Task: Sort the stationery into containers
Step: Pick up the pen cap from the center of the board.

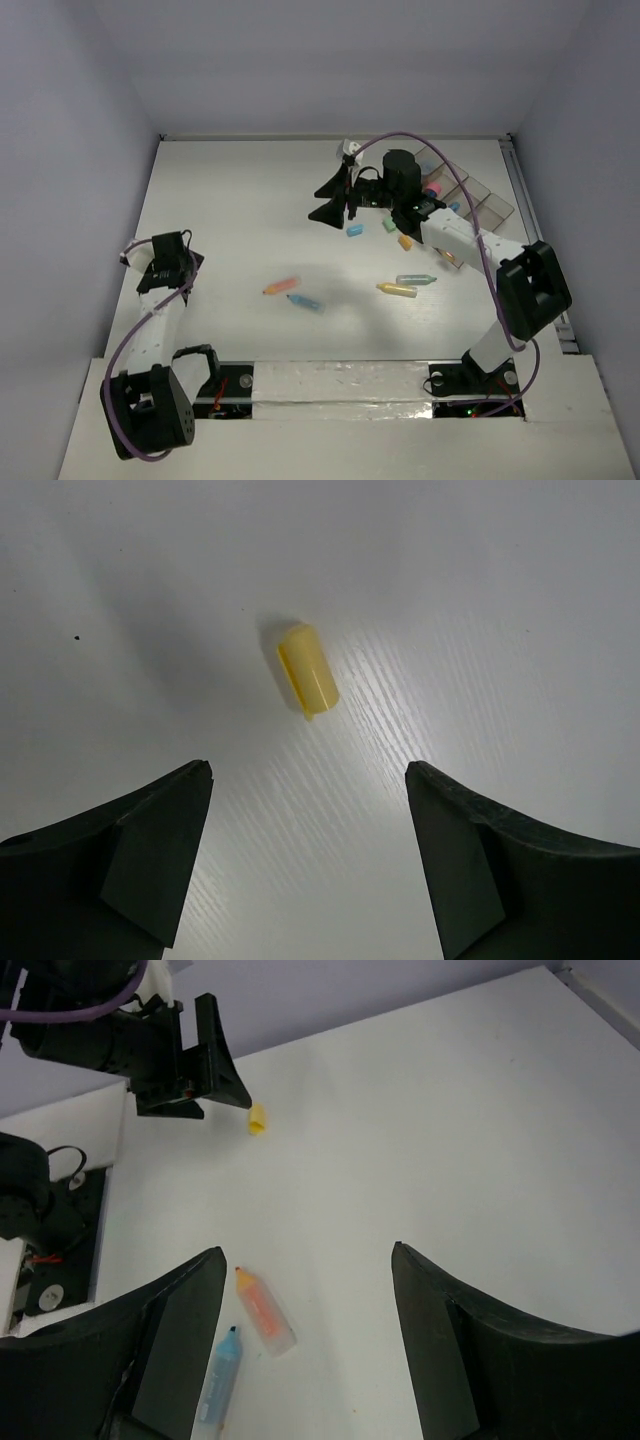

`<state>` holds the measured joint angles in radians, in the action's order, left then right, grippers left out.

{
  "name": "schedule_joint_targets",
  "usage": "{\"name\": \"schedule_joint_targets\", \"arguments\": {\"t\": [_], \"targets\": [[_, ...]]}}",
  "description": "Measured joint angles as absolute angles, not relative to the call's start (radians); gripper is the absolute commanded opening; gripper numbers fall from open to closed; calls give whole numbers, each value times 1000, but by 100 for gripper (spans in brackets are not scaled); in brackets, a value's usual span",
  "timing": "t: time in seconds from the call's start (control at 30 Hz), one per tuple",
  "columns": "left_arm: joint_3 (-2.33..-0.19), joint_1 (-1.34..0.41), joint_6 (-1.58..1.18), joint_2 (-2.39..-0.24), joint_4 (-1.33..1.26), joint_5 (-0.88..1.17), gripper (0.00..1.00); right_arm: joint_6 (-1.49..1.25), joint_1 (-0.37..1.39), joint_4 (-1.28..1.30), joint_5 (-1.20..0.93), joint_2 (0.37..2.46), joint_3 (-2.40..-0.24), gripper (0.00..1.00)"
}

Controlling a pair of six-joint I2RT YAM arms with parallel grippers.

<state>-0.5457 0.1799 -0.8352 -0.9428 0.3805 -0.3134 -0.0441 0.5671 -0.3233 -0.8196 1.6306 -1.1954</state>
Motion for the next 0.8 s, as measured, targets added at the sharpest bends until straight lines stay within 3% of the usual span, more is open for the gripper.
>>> {"name": "schedule_joint_targets", "arguments": {"t": [0.6, 0.77, 0.8], "targets": [[-493, 258, -883, -1178, 49, -327, 57, 1, 547, -271, -877, 1637, -1180, 71], [-482, 264, -894, -1239, -12, -321, 45, 1, 527, -270, -881, 1608, -1137, 71], [-482, 264, -896, -1253, -24, -320, 38, 1, 521, -270, -881, 1594, -1129, 71]]}}
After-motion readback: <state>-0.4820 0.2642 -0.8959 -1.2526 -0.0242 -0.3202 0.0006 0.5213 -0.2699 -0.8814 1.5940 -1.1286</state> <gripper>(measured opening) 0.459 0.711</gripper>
